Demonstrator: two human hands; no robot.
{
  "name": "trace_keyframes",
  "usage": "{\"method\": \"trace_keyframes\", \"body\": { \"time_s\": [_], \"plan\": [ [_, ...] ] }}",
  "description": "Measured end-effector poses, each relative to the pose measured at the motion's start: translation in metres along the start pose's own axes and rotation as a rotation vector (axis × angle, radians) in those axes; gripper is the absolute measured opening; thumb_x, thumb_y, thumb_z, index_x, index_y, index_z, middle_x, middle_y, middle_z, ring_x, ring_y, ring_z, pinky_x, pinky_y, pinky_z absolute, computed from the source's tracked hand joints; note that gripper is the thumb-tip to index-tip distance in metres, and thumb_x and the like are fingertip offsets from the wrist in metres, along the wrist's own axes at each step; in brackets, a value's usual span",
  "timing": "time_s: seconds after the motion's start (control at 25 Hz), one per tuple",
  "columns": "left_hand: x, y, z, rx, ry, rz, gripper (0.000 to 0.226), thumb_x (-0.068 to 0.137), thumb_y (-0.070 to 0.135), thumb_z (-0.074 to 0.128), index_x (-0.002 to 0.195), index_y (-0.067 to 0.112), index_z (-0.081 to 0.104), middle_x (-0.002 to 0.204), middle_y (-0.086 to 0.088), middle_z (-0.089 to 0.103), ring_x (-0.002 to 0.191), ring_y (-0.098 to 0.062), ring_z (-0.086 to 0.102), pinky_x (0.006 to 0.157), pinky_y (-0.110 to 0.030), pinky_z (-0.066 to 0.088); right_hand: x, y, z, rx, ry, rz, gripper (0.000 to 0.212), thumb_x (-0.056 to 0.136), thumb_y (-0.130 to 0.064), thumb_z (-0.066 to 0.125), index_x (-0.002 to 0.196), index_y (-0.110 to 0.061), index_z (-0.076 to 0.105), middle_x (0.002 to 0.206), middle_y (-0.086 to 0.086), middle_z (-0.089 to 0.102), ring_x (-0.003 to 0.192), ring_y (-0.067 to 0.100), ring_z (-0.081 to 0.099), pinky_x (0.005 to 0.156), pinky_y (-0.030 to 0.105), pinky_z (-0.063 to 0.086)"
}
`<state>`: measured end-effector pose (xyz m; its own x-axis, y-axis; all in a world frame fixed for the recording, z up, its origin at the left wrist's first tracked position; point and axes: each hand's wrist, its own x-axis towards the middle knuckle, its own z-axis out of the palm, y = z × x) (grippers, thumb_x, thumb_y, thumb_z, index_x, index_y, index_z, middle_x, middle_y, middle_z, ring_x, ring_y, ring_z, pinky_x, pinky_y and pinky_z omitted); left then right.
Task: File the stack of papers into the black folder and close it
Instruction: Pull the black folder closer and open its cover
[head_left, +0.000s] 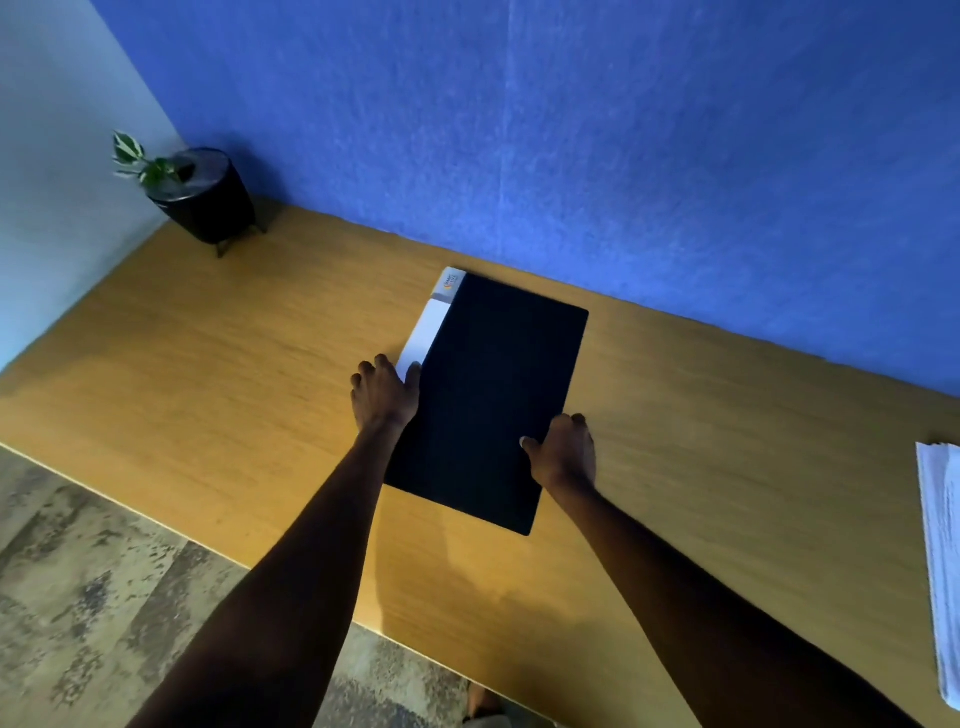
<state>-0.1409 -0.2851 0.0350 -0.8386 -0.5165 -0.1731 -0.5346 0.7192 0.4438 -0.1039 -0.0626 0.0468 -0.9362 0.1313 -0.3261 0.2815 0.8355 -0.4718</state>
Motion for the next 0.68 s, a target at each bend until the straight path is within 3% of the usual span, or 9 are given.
{"method": "trace_keyframes", "body": {
  "time_s": [0.2, 0.28, 0.4, 0.48, 0.56, 0.68],
  "plan": [
    [0.015, -0.009, -0.009, -0.332, -0.041, -0.006, 0.051, 0.091, 0.047, 0.060, 0.113, 0.000, 0.066, 0.114, -0.019, 0.069, 0.109, -0.038, 0.060, 0.088, -0.040, 0.047, 0.002, 0.002, -0.005, 0.089, -0.021, 0.054, 0.043, 0.088, -0.032, 0.070, 0.117, -0.002, 0.059, 0.125, 0.016, 0.056, 0.112, 0.034, 0.059, 0.088, 0.040, 0.053],
    [0.014, -0.012, -0.013, -0.400, -0.034, 0.067, 0.044, 0.092, 0.045, 0.062, 0.100, 0.003, 0.072, 0.093, -0.013, 0.072, 0.091, -0.033, 0.064, 0.075, -0.033, 0.045, 0.003, 0.007, -0.010, 0.119, -0.018, 0.099, 0.049, 0.088, -0.037, 0.070, 0.122, -0.003, 0.059, 0.127, 0.015, 0.056, 0.114, 0.033, 0.058, 0.088, 0.039, 0.051],
    [0.003, -0.007, -0.017, -0.468, -0.030, 0.116, 0.044, 0.091, 0.045, 0.063, 0.065, 0.010, 0.062, 0.056, -0.001, 0.052, 0.056, -0.018, 0.047, 0.060, -0.029, 0.035, 0.002, 0.022, -0.021, 0.210, -0.006, 0.163, 0.051, 0.088, -0.039, 0.069, 0.120, -0.001, 0.060, 0.123, 0.017, 0.061, 0.111, 0.034, 0.061, 0.080, 0.034, 0.049],
    [-0.009, 0.004, -0.014, -0.504, -0.046, 0.118, 0.052, 0.091, 0.046, 0.063, 0.061, 0.003, 0.056, 0.054, -0.003, 0.045, 0.053, -0.016, 0.037, 0.058, -0.030, 0.034, -0.002, 0.036, -0.029, 0.368, 0.024, 0.186, 0.043, 0.086, -0.035, 0.072, 0.112, -0.001, 0.065, 0.114, 0.015, 0.068, 0.103, 0.031, 0.065, 0.080, 0.034, 0.054],
    [-0.024, 0.018, -0.007, -0.563, -0.077, 0.112, 0.052, 0.091, 0.045, 0.063, 0.065, -0.001, 0.058, 0.058, -0.009, 0.050, 0.056, -0.018, 0.041, 0.060, -0.032, 0.039, -0.009, 0.051, -0.040, 0.518, 0.108, 0.216, 0.035, 0.086, -0.028, 0.074, 0.109, -0.003, 0.067, 0.111, 0.014, 0.072, 0.096, 0.025, 0.067, 0.076, 0.029, 0.052],
    [-0.057, 0.053, 0.013, -0.600, -0.137, 0.129, 0.047, 0.092, 0.043, 0.062, 0.065, 0.005, 0.062, 0.059, -0.006, 0.056, 0.058, -0.018, 0.047, 0.062, -0.032, 0.041, -0.022, 0.084, -0.062, 0.609, 0.268, 0.259, 0.037, 0.085, -0.019, 0.074, 0.117, -0.002, 0.066, 0.116, 0.015, 0.072, 0.104, 0.029, 0.068, 0.080, 0.025, 0.050]
  ]
}}
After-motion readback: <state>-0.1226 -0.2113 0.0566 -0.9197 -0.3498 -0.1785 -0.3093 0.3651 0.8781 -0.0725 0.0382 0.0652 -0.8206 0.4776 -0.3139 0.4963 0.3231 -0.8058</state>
